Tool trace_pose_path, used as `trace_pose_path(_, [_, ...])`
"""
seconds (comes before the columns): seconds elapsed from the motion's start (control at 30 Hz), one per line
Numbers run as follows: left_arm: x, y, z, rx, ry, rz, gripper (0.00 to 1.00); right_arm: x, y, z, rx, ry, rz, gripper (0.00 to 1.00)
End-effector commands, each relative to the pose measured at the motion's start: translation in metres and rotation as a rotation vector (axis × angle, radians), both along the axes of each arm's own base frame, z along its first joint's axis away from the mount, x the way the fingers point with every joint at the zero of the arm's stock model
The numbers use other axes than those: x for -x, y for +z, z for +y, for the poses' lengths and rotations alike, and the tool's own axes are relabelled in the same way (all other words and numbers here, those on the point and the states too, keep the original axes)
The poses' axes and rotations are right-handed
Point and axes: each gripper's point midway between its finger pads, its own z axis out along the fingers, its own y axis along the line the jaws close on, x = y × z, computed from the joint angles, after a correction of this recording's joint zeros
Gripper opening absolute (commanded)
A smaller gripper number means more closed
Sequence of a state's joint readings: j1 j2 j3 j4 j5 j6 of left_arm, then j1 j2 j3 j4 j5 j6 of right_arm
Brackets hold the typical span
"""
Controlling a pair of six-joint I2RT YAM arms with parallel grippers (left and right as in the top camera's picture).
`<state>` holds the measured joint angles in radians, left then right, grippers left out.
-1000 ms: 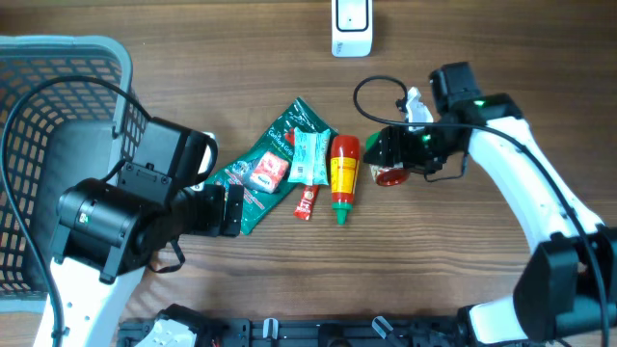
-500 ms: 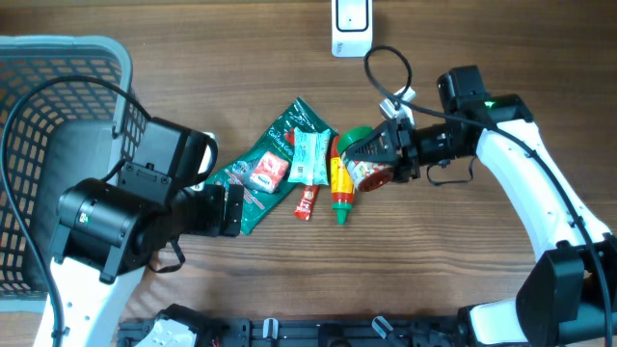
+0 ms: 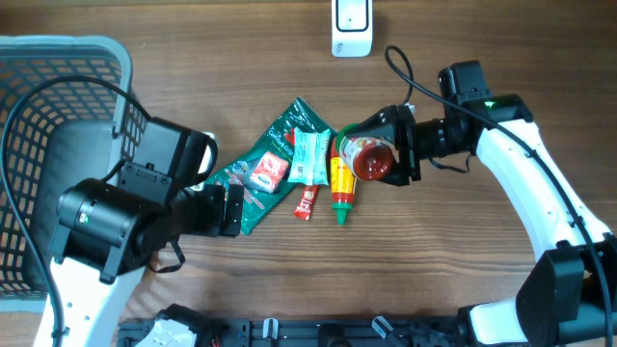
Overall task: Scan the item barcode
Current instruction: 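Lift the jar with the right gripper and bring it to the scanner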
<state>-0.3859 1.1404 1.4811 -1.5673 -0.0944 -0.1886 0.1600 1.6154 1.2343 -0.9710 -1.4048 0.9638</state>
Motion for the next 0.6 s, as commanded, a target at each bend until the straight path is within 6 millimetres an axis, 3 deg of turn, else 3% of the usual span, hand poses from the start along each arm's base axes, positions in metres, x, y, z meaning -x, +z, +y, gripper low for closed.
trace_pose_path(0.0, [0.001,0.003,-0.001,0.019,0.009,-0.008,1.00,-0.006,0.015,0.001,0.007,-0.055,0.298,0.31])
trace_pose_path(0.17, [0.001,0.003,-0.001,0.019,0.009,-0.008,1.00,-0.025,0.025,0.004,-0.011,-0.081,0.327,0.30])
trace_pose_path(0.33, [0.001,0.002,-0.001,0.019,0.009,-0.008,1.00,-0.032,0.037,0.006,-0.060,-0.055,0.215,0.18])
trace_pose_path(0.57, [0.001,0.002,-0.001,0.019,0.009,-0.008,1.00,-0.034,0.038,0.006,-0.063,-0.053,0.172,0.20])
